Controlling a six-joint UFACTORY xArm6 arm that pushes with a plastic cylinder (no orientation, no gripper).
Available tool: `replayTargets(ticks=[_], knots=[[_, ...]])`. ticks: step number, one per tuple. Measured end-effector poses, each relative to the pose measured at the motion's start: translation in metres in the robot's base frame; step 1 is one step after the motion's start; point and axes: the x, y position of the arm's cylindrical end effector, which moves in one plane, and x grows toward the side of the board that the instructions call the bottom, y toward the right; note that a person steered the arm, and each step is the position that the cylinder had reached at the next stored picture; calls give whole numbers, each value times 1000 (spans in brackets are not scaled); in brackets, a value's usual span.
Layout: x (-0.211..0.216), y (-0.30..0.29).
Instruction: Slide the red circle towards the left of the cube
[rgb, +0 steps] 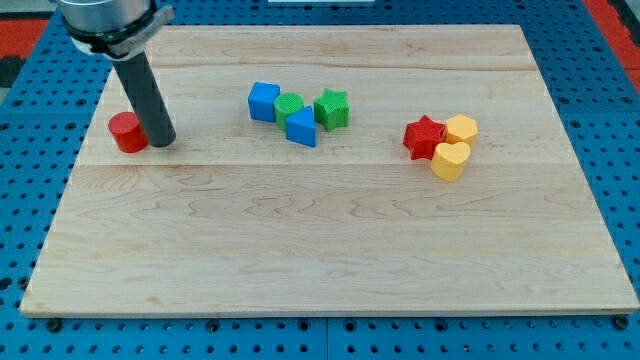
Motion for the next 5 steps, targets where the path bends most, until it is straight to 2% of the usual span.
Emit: replayTargets(ticks=[1,2,3,4,5], knots=[[28,-36],[8,-53],[-6,-33],[30,-22],[75,77]])
